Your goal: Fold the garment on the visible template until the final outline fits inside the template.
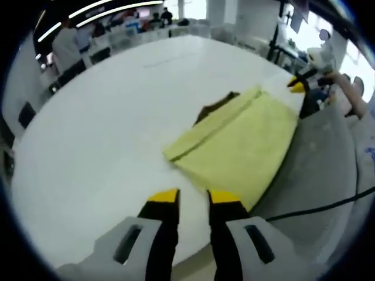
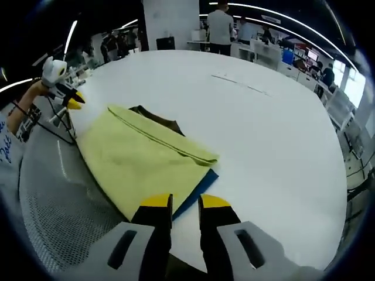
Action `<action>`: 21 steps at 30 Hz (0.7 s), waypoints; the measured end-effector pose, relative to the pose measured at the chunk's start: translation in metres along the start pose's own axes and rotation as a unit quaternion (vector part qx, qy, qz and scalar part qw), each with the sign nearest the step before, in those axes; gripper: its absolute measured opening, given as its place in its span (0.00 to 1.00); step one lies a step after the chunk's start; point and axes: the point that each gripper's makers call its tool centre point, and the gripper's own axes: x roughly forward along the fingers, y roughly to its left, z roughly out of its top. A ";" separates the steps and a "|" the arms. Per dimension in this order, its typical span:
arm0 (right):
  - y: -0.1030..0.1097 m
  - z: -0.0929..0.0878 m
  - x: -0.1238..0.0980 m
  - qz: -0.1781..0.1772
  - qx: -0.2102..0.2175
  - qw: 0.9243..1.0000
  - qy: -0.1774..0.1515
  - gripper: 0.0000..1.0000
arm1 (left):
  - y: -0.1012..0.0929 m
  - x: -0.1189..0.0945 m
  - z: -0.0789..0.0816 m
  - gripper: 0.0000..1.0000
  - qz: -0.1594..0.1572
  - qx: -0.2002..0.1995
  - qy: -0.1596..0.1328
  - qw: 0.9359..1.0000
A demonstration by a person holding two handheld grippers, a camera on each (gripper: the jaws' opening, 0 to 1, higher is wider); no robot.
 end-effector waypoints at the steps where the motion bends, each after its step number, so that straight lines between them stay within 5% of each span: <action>1: 0.000 0.002 0.001 -0.001 0.001 1.000 -0.003 0.18 | 0.000 0.001 0.001 0.16 -0.001 0.000 -0.001 1.000; 21: -0.014 0.013 0.023 -0.011 0.024 0.999 -0.033 0.28 | 0.007 0.015 0.016 0.30 -0.014 -0.035 -0.044 0.998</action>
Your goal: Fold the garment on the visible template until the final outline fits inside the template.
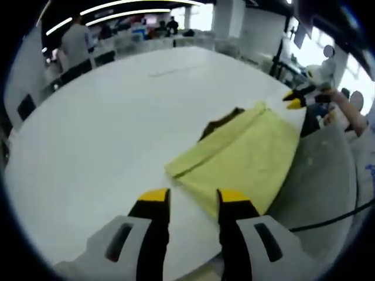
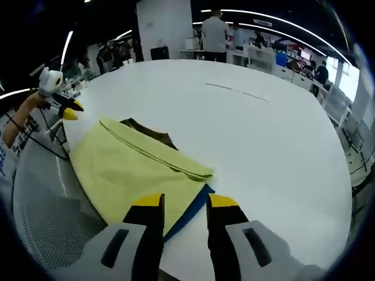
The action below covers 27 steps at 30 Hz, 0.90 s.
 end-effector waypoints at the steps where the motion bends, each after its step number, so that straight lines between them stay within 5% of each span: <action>1: -0.001 0.000 0.001 -0.001 0.002 1.000 -0.001 0.29 | 0.000 0.001 0.000 0.31 -0.001 0.000 0.001 1.000; 16: -0.021 0.004 0.019 -0.017 0.020 1.000 -0.017 0.28 | 0.006 0.015 0.001 0.42 -0.014 -0.028 -0.007 0.999; 24: -0.026 0.002 0.028 -0.023 0.021 0.999 -0.015 0.25 | 0.027 0.030 0.008 0.19 0.012 -0.043 -0.030 0.999; 27: -0.026 0.000 0.029 -0.022 0.018 1.000 -0.012 0.24 | 0.030 0.039 0.003 0.18 0.005 -0.052 -0.021 0.998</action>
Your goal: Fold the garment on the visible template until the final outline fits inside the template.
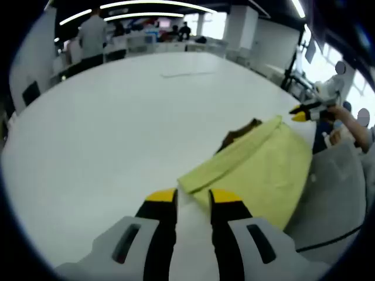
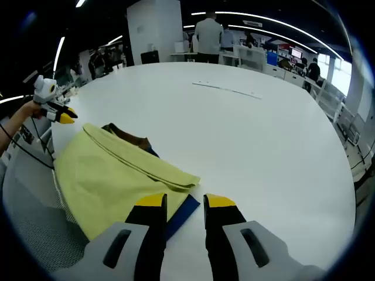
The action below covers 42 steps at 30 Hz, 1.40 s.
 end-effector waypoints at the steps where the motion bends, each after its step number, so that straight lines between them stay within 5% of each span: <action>1: 0.000 0.000 0.000 -0.001 0.000 1.000 -0.001 0.24 | 0.001 0.003 -0.002 0.18 -0.003 0.001 0.004 1.000; 25: -0.007 -0.001 0.007 -0.008 0.004 1.000 0.001 0.21 | 0.013 0.026 -0.015 0.14 0.010 -0.002 0.028 1.000; 42: -0.012 0.001 0.014 -0.019 -0.003 1.000 -0.004 0.17 | 0.013 0.031 -0.012 0.10 0.011 -0.013 0.017 1.000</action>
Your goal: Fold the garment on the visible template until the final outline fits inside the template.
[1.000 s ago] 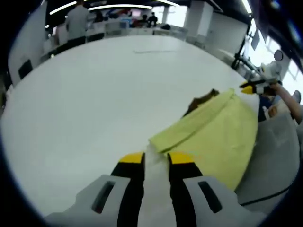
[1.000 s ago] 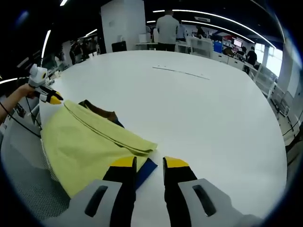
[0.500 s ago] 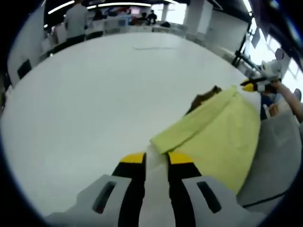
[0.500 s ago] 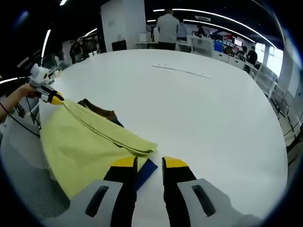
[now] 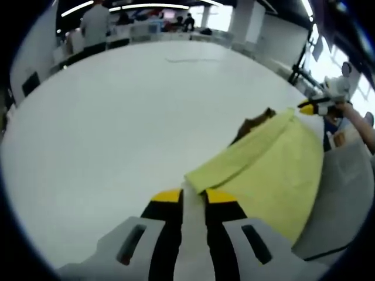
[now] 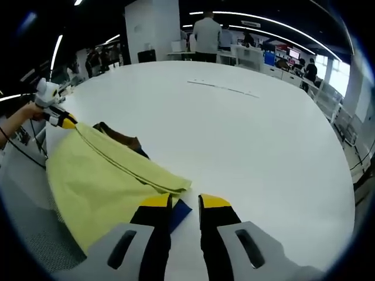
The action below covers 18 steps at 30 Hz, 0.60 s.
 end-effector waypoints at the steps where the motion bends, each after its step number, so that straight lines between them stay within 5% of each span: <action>1: -0.001 0.001 0.001 -0.001 0.001 1.000 -0.003 0.16 | 0.000 0.000 0.001 0.08 0.000 -0.003 -0.002 1.000; 18: -0.003 -0.006 0.018 0.007 0.007 1.000 0.011 0.10 | -0.002 -0.001 0.004 0.01 -0.006 -0.005 -0.002 1.000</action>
